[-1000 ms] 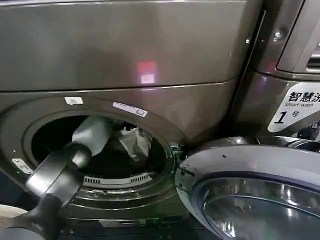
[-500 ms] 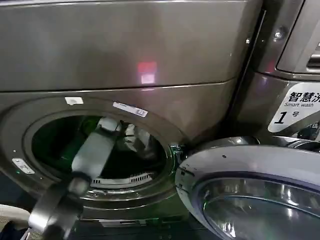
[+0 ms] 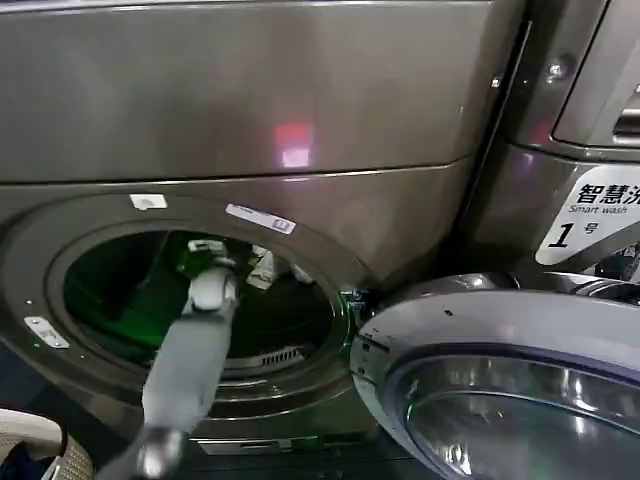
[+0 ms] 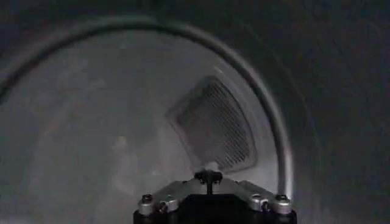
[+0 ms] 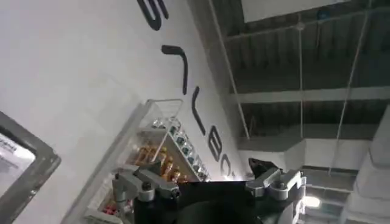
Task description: Grasp the clothes from the dryer.
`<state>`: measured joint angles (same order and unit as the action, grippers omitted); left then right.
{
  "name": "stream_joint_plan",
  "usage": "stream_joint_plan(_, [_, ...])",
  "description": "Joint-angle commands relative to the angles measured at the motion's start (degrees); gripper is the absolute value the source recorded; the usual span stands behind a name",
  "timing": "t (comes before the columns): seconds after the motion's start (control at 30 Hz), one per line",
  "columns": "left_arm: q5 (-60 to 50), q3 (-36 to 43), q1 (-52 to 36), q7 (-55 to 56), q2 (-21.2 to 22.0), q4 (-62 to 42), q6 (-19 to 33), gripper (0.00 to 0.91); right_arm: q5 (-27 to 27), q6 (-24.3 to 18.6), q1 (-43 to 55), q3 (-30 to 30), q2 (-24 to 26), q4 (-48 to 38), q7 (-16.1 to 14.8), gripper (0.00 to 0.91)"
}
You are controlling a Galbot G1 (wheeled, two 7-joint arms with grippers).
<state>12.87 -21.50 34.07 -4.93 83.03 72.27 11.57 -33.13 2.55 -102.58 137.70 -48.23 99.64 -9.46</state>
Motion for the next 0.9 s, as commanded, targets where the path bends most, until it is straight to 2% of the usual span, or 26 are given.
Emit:
stream_joint_plan(0.03, [-8.02, -3.46, 15.28, 4.46, 1.09, 14.58, 5.55, 0.000, -0.60, -0.26, -0.47, 1.43, 0.31, -0.56, 1.08, 0.907])
stream_joint_plan(0.13, [-7.83, -4.87, 16.37, 4.69, 1.72, 16.70, 5.38, 0.000, -2.25, -0.97, -0.97, 1.59, 0.47, -0.49, 1.53, 0.907])
stream_joint_plan(0.9, [-8.94, -5.26, 15.04, 3.98, 1.57, 16.49, 4.30, 0.000, -1.84, -0.68, -0.83, 1.54, 0.26, 0.38, 0.91, 0.907])
